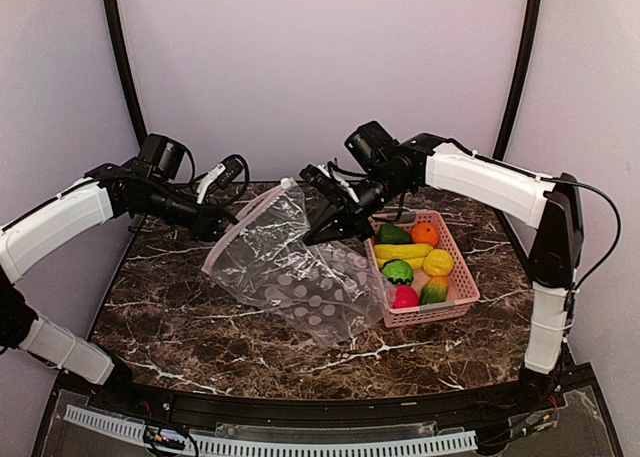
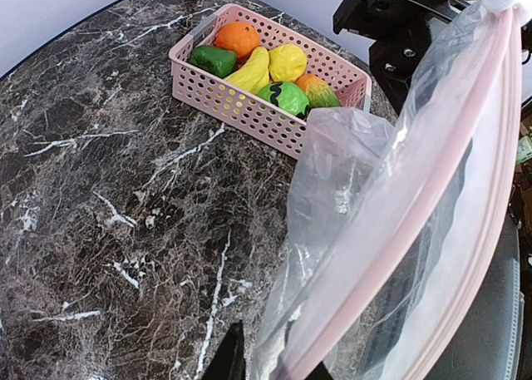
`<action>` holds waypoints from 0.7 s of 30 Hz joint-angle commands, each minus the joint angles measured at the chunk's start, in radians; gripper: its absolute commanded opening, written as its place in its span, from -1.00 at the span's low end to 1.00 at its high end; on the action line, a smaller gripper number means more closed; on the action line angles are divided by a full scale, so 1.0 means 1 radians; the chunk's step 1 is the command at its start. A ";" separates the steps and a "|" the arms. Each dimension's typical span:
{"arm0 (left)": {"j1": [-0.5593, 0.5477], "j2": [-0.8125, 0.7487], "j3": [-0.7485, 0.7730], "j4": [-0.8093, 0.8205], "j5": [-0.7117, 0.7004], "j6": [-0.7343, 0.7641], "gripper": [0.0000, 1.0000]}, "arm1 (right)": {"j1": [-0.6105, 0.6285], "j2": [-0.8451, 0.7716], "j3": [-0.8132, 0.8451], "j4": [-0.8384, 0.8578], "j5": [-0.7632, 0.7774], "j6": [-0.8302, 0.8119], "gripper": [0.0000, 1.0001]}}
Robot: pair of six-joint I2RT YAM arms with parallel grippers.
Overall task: Place the food in the zip-top bag and seal the zipper
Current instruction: Pass from the right arm to the left
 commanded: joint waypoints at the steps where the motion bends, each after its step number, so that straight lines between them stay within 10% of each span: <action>1: -0.006 -0.057 0.019 -0.010 0.000 0.001 -0.71 | -0.006 0.041 0.036 -0.002 -0.011 0.014 -1.00; 9: -0.005 -0.087 0.121 -0.128 -0.156 -0.015 -0.98 | -0.094 0.101 0.135 0.086 -0.013 0.219 -0.69; 17: -0.005 -0.055 0.397 -0.380 -0.754 -0.078 -0.99 | -0.252 -0.034 0.094 0.120 0.103 0.344 -0.16; 21: -0.008 -0.036 0.381 -0.371 -0.689 -0.098 -0.99 | -0.338 -0.102 -0.013 0.112 0.228 0.346 -0.14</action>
